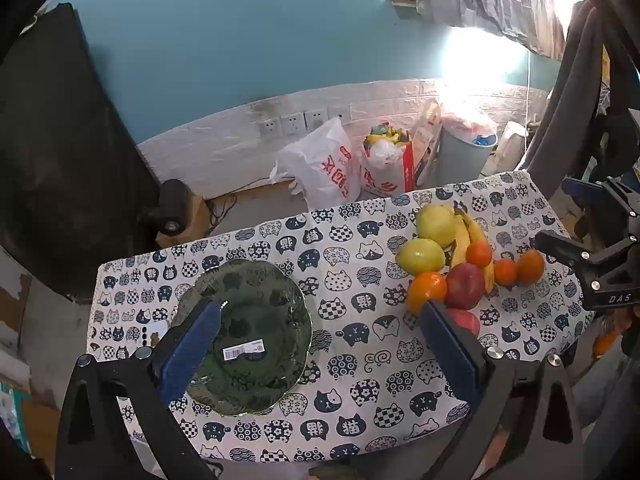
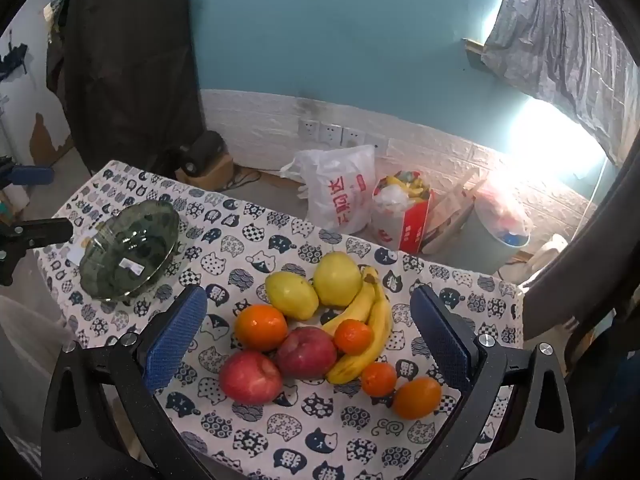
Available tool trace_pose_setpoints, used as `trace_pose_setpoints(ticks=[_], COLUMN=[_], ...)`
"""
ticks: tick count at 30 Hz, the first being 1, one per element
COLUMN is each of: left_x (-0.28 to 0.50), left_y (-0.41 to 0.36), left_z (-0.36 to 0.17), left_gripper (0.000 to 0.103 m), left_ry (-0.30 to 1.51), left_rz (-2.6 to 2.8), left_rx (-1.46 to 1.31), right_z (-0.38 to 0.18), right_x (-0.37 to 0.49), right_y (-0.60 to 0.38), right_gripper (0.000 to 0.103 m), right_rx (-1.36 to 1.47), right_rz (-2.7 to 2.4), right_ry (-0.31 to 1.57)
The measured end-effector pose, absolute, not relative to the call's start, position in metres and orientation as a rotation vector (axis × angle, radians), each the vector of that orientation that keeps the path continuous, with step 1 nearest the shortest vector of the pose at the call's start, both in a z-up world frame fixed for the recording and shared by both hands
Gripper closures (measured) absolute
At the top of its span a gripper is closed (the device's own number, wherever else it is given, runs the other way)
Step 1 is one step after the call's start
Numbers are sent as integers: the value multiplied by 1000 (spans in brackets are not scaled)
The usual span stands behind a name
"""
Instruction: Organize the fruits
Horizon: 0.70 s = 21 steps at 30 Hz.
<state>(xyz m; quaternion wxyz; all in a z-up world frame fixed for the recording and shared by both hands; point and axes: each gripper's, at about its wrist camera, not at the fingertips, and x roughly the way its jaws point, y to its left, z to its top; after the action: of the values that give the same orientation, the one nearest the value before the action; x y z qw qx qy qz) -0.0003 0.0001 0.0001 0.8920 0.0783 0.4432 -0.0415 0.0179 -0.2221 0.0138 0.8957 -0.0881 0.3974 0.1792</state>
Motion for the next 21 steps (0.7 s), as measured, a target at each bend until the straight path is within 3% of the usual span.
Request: trace_pose_setpoints(ticks=[21], left_x=[1], left_y=[4], left_z=[-5], left_gripper=[2], left_ry=[942], left_rz=[-90], left_rx=[157], right_z=[7], right_x=[15], right_y=[-215], right_gripper=[3], right_rx=[-182], right_rz=[378], right_ry=[839])
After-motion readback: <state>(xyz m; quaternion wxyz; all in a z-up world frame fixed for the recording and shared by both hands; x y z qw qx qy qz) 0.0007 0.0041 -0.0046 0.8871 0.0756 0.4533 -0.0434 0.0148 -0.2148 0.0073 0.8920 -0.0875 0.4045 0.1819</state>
